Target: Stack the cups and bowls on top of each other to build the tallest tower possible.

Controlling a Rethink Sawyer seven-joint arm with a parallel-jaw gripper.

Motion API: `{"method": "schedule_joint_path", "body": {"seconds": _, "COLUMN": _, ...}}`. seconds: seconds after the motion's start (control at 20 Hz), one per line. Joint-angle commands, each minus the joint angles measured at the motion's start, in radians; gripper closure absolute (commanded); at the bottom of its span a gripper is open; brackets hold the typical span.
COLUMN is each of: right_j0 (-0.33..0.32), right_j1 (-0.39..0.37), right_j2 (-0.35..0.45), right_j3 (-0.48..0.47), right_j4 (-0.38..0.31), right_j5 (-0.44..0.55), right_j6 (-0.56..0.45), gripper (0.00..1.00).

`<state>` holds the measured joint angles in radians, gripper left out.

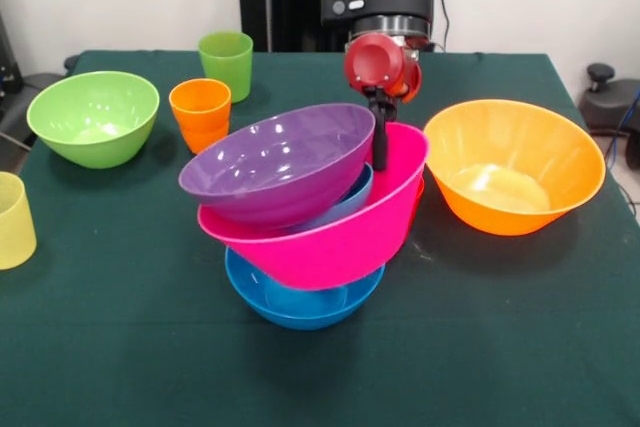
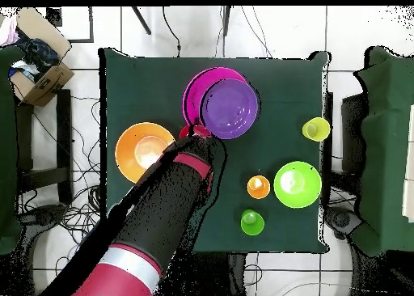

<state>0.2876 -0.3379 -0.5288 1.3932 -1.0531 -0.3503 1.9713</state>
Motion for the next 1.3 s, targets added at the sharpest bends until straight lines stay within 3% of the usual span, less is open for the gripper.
{"method": "schedule_joint_path", "body": {"seconds": 0.05, "right_j0": 0.023, "right_j1": 0.041, "right_j2": 0.008, "right_j3": -0.110, "right_j4": 0.049, "right_j5": -0.006, "right_j6": -0.144, "gripper": 1.00}}
{"method": "schedule_joint_path", "body": {"seconds": 0.25, "right_j0": 0.043, "right_j1": 0.063, "right_j2": -0.028, "right_j3": -0.120, "right_j4": 0.057, "right_j5": 0.005, "right_j6": -0.152, "gripper": 1.00}}
{"method": "schedule_joint_path", "body": {"seconds": 0.6, "right_j0": 0.088, "right_j1": 0.089, "right_j2": -0.075, "right_j3": -0.138, "right_j4": -0.001, "right_j5": 0.070, "right_j6": -0.108, "gripper": 1.00}}
{"method": "schedule_joint_path", "body": {"seconds": 1.0, "right_j0": 0.100, "right_j1": 0.145, "right_j2": -0.130, "right_j3": -0.154, "right_j4": 0.101, "right_j5": 0.017, "right_j6": -0.148, "gripper": 1.00}}
{"method": "schedule_joint_path", "body": {"seconds": 1.3, "right_j0": 0.116, "right_j1": 0.228, "right_j2": -0.217, "right_j3": -0.177, "right_j4": 0.206, "right_j5": -0.014, "right_j6": -0.209, "gripper": 1.00}}
